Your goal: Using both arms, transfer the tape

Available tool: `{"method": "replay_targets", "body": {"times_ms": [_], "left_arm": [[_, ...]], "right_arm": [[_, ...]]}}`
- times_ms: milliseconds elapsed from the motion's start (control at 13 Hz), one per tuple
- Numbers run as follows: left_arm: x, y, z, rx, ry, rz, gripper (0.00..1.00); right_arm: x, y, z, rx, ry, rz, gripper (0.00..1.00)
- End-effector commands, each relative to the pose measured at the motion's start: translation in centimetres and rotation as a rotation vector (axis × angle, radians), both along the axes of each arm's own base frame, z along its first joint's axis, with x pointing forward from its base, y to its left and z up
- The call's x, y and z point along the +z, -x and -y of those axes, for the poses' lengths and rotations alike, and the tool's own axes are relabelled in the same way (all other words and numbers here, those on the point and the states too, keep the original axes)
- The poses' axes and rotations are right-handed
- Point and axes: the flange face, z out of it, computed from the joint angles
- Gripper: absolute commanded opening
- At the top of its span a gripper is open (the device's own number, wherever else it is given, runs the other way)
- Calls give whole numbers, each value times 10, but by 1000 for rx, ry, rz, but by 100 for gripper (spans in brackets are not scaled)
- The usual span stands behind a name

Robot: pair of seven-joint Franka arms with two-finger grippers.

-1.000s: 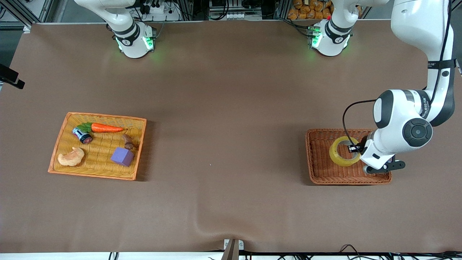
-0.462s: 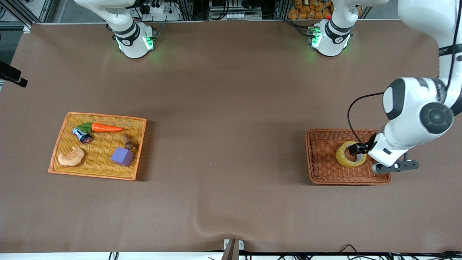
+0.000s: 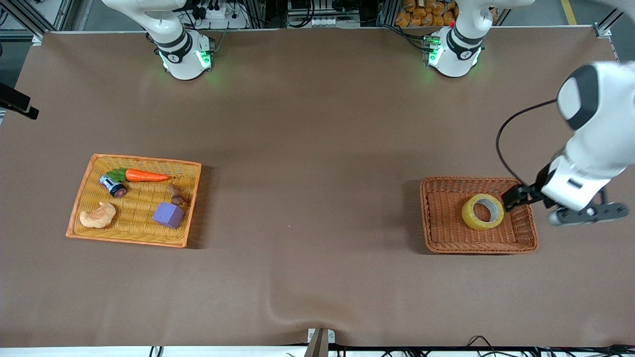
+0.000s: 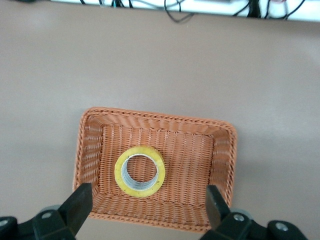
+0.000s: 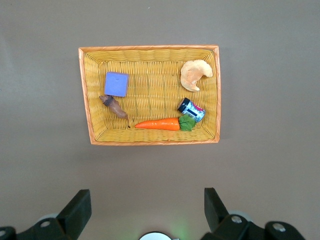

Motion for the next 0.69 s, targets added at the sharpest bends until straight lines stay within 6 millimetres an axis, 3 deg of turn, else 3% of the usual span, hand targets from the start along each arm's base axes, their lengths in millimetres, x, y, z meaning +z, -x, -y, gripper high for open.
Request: {"method": "replay_targets", "body": {"times_ms": [0,385,462,615], "left_arm": [[37,26,-1,-24,-14,-8,100],[71,56,21,-144,-36,-145,100],[70,58,18,-201,-42,-173,100],[86,63,13,-228,-32,-191,100]], "right_arm": [[15,3,-9,6,3,24,100],[15,3,-8,15,4,23,100],[14,2,-9,14,4,21,100],[15,2,-13,15,4,21,100]]}}
